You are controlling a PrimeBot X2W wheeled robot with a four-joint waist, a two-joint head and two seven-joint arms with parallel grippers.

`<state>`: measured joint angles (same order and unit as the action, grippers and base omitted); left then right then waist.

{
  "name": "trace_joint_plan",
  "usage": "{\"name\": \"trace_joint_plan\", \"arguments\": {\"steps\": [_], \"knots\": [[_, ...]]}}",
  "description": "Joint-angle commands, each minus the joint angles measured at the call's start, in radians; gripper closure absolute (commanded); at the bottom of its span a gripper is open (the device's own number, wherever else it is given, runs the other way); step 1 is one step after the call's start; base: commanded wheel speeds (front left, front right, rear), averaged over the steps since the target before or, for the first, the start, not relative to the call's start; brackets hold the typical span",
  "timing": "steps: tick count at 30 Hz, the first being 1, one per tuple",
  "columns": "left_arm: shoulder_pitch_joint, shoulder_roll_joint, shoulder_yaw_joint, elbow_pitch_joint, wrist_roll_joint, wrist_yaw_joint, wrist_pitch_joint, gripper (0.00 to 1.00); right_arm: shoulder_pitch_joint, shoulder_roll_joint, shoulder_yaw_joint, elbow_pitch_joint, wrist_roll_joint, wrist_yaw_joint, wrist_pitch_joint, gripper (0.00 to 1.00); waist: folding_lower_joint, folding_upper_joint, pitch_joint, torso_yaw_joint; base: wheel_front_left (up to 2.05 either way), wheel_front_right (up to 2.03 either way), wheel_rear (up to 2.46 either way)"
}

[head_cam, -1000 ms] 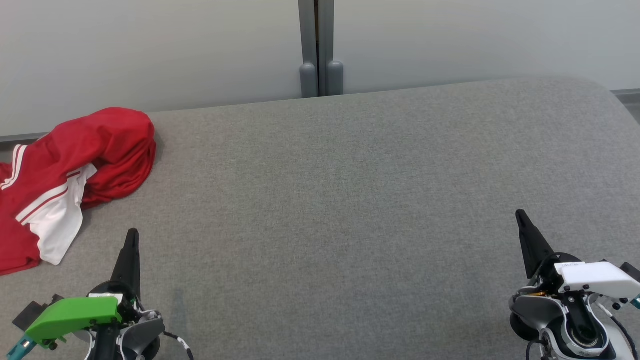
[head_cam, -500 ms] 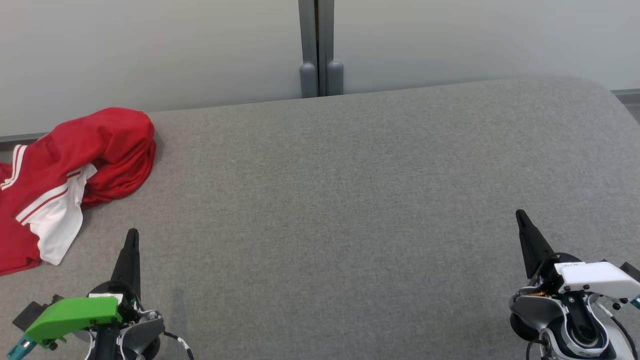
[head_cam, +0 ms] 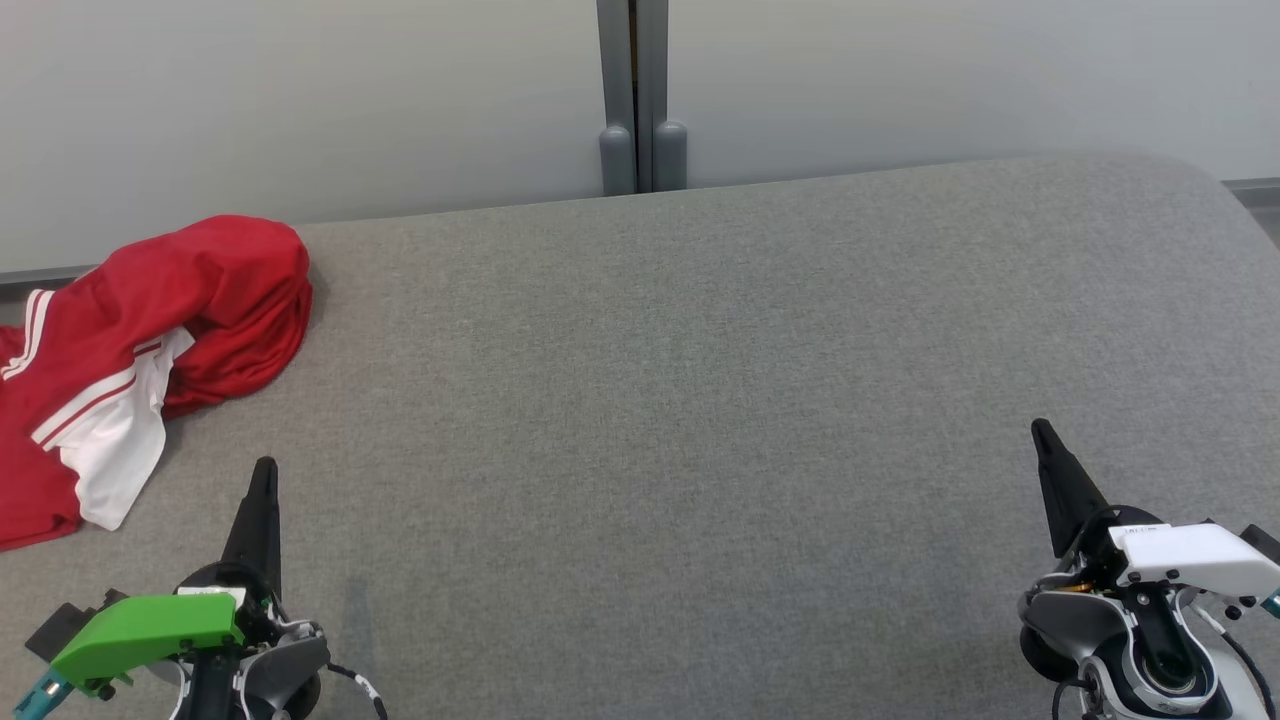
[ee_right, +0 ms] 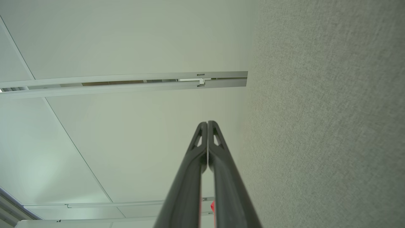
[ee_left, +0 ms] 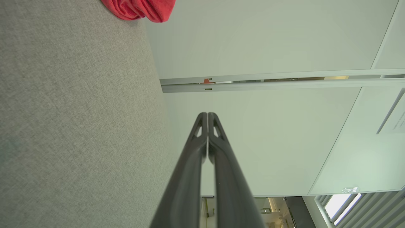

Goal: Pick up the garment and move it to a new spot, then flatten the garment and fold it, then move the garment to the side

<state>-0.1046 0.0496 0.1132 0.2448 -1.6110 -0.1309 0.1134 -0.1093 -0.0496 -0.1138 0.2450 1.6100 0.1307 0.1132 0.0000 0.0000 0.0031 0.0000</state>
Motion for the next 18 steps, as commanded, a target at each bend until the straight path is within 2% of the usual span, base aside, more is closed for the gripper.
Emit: {"name": "trace_joint_plan", "arguments": {"steps": [1, 18], "knots": [[-0.014, 0.009, 0.002, -0.001, 0.004, -0.003, 0.0, 1.0, 0.011, -0.004, 0.001, -0.006, 0.002, 0.001, 0.0, 1.0, 0.0, 0.0, 0.0, 0.0, 0.0, 0.0, 0.0], [-0.014, 0.009, 0.002, -0.001, 0.004, -0.003, 0.0, 1.0, 0.011, -0.004, 0.001, -0.006, 0.002, 0.001, 0.0, 1.0, 0.0, 0.0, 0.0, 0.0, 0.0, 0.0, 0.0]]}}
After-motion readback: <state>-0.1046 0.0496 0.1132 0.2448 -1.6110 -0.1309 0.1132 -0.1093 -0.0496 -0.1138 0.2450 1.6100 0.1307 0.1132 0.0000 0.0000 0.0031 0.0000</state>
